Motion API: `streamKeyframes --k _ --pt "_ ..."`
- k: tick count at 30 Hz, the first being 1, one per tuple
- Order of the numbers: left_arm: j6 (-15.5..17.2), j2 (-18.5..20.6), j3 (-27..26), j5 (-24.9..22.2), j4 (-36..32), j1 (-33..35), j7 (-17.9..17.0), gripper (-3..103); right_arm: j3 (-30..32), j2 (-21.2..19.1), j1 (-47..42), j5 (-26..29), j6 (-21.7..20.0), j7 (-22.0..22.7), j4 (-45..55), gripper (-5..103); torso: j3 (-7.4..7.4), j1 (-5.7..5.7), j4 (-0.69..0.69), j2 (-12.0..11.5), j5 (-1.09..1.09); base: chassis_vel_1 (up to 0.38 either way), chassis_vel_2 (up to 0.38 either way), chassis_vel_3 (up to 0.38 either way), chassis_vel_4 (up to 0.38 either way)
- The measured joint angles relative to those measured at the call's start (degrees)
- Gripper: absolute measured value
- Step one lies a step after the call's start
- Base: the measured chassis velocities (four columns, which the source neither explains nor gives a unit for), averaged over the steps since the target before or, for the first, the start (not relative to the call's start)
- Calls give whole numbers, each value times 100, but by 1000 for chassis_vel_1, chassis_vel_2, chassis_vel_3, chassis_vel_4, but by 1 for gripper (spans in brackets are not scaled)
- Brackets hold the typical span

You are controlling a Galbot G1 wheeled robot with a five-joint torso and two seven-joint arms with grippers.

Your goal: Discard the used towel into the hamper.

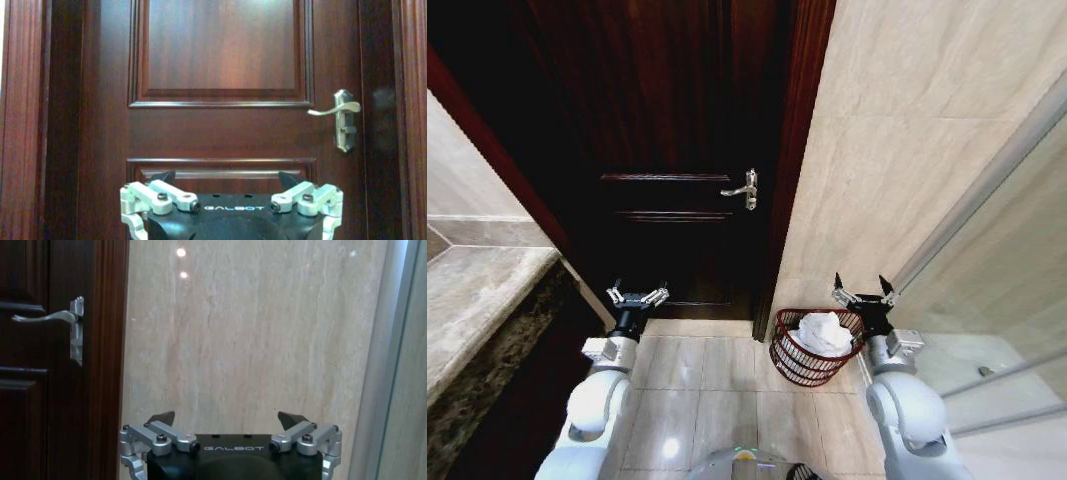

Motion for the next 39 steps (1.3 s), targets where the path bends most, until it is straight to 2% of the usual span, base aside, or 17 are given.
streamKeyframes --k 9,13,39 --pt "-20 -17 -9 16 -42 70 3 100 9 -4 -21 13 7 -1 53 100 124 96 0 221 0 0 0 0 0" --pt "-26 -41 -16 17 -96 104 5 100 32 -19 -37 38 5 -1 96 100 252 197 0 446 0 0 0 0 0" --pt "-70 -43 -16 3 -109 125 50 100 -4 -41 -11 47 -52 20 130 100 654 529 0 1181 0 0 0 0 0"
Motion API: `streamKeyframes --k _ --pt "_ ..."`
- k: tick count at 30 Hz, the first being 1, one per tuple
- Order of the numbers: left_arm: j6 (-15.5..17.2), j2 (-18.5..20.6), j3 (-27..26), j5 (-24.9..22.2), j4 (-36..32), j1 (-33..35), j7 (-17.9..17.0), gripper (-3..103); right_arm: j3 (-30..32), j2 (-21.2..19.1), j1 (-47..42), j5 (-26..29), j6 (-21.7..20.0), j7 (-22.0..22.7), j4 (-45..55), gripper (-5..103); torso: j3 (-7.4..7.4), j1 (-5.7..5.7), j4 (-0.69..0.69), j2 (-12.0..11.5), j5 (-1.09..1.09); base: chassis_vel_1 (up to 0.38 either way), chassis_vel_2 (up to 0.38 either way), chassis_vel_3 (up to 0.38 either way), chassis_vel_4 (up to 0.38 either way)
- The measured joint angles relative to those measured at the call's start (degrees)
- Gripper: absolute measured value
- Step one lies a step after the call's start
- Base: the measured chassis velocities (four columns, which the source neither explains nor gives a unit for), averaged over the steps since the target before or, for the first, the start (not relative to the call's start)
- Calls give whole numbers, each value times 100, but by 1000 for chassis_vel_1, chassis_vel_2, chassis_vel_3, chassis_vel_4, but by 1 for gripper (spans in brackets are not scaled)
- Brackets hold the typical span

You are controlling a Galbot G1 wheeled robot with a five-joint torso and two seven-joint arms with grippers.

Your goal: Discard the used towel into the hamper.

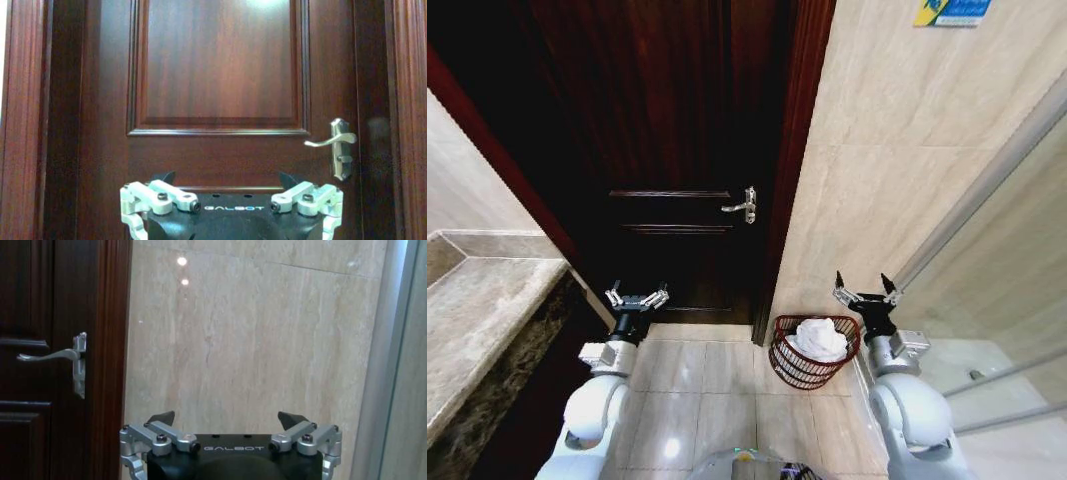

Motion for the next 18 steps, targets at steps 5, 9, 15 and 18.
streamKeyframes --k 5,9,15,18 --pt "-2 20 -2 -20 32 -28 5 100 0 2 21 -2 -24 10 10 100 85 73 0 160 0 0 0 0 0" --pt "-19 23 -2 -26 60 -25 5 100 -2 10 26 -6 -33 13 16 100 152 130 0 284 0 0 0 0 0" --pt "-36 26 9 -28 93 -21 6 100 -12 47 16 -27 -37 16 23 100 264 221 0 488 0 0 0 0 0" --pt "-37 37 12 -28 98 -22 7 100 -14 67 1 -36 -35 17 25 100 311 260 0 572 0 0 0 0 0"
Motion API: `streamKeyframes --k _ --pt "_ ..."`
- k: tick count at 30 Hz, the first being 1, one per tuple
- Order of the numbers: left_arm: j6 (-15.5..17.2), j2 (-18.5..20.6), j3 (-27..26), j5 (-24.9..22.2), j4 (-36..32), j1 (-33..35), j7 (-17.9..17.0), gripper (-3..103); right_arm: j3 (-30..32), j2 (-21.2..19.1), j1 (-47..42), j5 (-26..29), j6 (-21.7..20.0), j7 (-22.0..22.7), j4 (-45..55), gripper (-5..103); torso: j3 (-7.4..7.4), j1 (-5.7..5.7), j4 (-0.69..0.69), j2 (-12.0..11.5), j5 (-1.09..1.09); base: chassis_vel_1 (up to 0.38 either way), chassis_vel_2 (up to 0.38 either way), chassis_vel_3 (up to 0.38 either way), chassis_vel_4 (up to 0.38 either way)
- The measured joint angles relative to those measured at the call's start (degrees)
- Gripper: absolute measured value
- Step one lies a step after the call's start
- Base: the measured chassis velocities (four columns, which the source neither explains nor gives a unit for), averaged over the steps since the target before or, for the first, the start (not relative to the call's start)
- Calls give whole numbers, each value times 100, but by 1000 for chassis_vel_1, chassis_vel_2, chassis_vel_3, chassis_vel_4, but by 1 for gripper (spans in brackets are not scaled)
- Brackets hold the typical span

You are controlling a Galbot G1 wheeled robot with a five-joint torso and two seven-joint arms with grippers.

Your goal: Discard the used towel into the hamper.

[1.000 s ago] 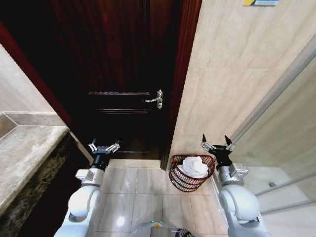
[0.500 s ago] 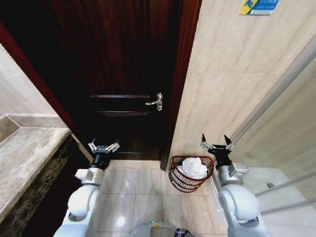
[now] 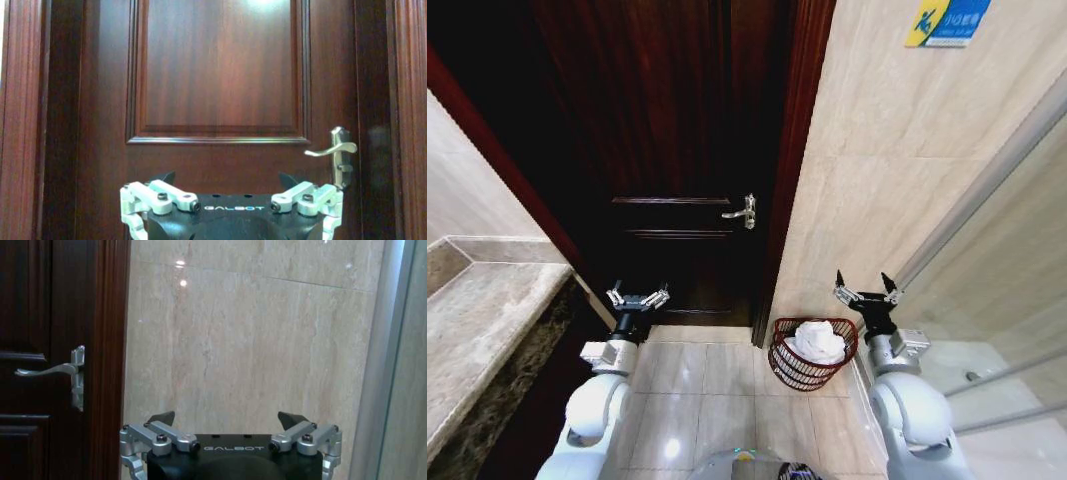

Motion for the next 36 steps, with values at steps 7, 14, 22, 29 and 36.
streamKeyframes --k 7,14,22,29,36 --pt "-13 42 0 -85 -11 23 9 100 -15 60 -20 -36 3 0 27 100 127 110 0 238 0 0 0 0 0" --pt "-217 73 55 -208 -15 100 -24 100 -28 97 -60 -82 9 6 49 100 180 148 0 327 0 0 0 0 0" --pt "-284 103 21 -226 -21 134 -23 100 -70 112 -153 -128 -57 19 139 100 172 142 0 313 0 0 0 0 0" --pt "-294 123 10 -228 -37 128 -19 100 -73 127 -199 -145 -101 34 179 100 160 132 0 290 0 0 0 0 0" --pt "-319 124 6 -227 -64 176 -13 100 -95 179 -262 -183 -100 48 193 100 150 124 0 273 0 0 0 0 0"
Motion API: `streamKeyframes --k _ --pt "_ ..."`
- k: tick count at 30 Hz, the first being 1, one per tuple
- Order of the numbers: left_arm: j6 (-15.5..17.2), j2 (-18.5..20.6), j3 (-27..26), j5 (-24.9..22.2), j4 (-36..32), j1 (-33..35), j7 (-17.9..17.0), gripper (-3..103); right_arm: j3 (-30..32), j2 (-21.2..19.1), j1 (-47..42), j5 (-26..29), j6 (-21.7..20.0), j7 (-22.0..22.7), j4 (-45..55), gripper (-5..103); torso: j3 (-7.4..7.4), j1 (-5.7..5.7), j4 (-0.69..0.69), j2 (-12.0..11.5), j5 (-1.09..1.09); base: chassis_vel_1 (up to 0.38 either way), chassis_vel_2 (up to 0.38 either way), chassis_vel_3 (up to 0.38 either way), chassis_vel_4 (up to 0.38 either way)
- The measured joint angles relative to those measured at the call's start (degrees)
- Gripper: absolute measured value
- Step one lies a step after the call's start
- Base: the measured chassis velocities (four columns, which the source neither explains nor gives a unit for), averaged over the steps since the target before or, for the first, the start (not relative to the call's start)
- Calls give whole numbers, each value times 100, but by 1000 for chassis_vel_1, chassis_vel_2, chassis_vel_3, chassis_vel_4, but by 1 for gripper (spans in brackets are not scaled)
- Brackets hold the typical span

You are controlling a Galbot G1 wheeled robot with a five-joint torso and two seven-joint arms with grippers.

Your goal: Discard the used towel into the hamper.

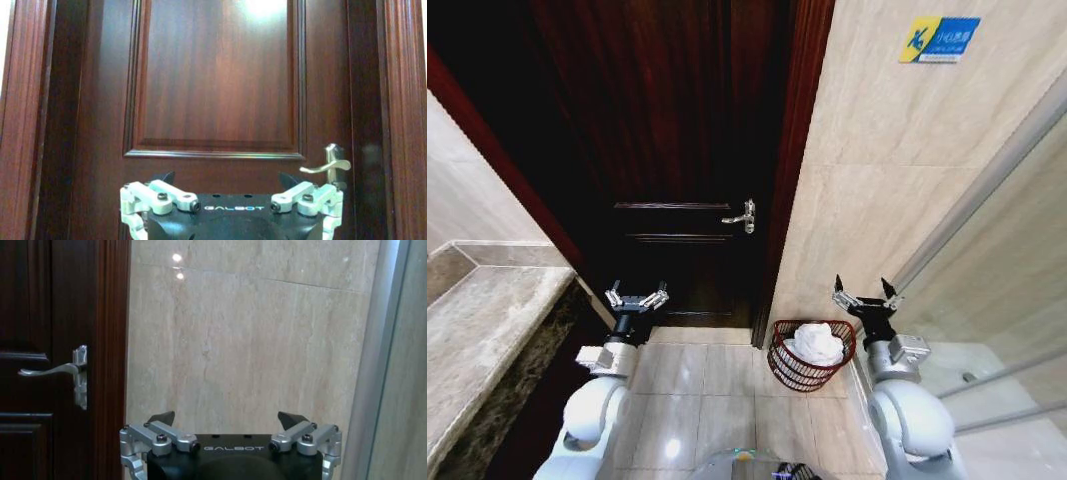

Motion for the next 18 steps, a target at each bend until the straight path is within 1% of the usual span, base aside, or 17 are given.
streamKeyframes --k 18 --pt "-97 -27 -34 32 -116 155 -14 100 -21 116 -150 -61 100 -7 64 100 -12 -10 0 -22 0 0 0 0 0"
